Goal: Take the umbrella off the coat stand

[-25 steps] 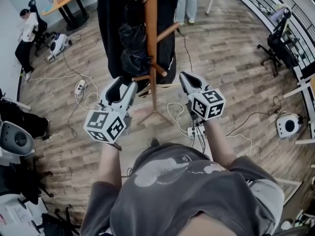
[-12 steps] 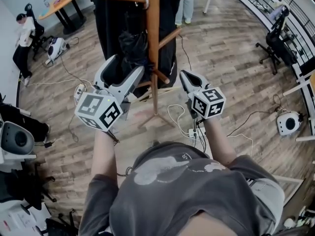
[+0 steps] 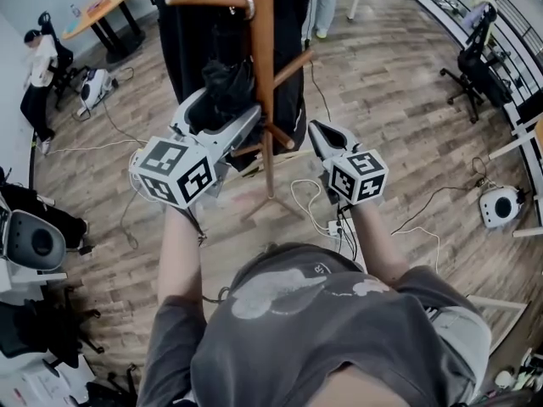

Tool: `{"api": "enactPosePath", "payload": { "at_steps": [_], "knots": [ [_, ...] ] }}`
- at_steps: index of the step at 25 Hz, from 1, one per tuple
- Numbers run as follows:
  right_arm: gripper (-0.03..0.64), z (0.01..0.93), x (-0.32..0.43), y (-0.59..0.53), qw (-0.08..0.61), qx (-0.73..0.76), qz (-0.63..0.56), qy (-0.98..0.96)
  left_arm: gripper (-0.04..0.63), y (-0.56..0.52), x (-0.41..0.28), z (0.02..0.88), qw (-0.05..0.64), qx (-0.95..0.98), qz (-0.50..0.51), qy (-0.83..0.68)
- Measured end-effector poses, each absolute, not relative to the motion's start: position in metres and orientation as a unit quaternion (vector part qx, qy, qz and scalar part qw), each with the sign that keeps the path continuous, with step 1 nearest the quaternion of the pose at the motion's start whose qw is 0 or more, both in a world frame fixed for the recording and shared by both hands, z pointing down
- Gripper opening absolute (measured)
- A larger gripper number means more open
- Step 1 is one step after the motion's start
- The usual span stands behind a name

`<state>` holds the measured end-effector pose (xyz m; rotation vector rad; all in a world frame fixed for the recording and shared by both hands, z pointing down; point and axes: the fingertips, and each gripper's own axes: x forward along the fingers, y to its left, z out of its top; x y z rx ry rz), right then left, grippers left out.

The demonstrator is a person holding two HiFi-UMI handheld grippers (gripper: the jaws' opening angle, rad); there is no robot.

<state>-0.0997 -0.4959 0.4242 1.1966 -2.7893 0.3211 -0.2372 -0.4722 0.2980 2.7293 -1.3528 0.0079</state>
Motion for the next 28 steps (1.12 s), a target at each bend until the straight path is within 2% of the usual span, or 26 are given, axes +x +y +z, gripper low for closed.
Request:
{"api": "enactPosePath", "payload": {
  "at_steps": [3,17,28],
  "knots": [
    [-0.003,0.425,-0.097,-0.498,0.044,0.396,0.105,-0.911,0.374,-0.476,-0.232,0.3,0.044,0.9,0.014,-0.433],
    [-0.003,0.43,-0.092,-0.501,0.043,0.403,0.11,-0.908,0.284,-0.488,-0.229,0.308,0.024,0.891,0.058,-0.45],
    [-0.003,0.426,-0.087,-0.492,0.039,0.402,0.112,-0.908,0.272,-0.479,-0.236,0.304,0.024,0.88,0.059,-0.471]
  ]
}}
